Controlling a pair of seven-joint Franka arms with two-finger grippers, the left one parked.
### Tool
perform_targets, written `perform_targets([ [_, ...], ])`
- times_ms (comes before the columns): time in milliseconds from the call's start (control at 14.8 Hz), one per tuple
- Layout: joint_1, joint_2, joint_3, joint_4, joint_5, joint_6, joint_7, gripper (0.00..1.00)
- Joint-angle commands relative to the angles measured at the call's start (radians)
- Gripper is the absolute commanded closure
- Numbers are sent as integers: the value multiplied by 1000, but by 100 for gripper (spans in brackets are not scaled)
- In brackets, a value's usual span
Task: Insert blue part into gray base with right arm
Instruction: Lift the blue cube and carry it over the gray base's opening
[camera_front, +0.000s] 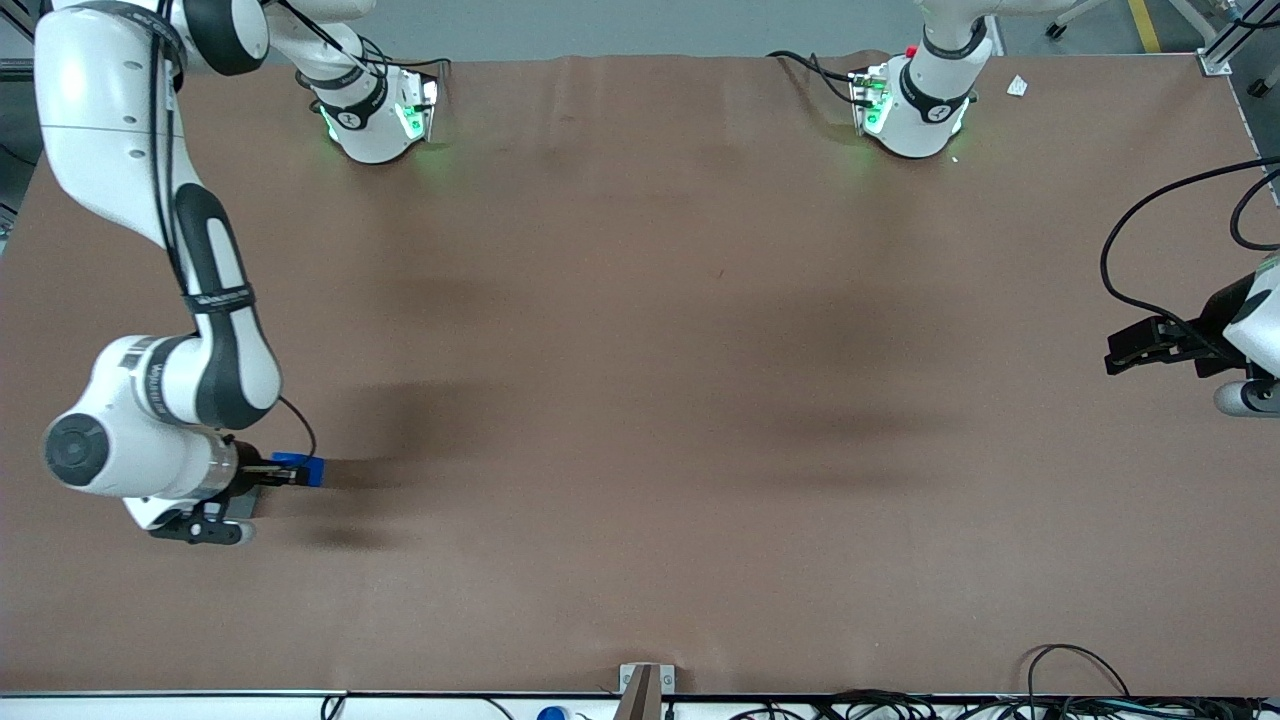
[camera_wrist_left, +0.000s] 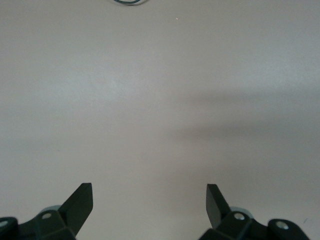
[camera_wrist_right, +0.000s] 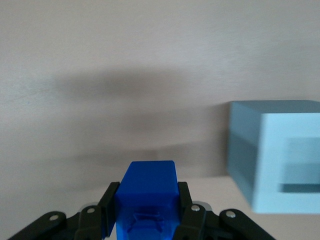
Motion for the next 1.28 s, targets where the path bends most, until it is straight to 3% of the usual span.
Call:
perform_targets([
  [0, -42, -2, 10, 33, -16, -53, -19, 100],
  [405, -93, -17, 9, 100, -40, -180, -27, 100],
  [1215, -147, -8, 10, 160, -74, -142, -84, 100],
])
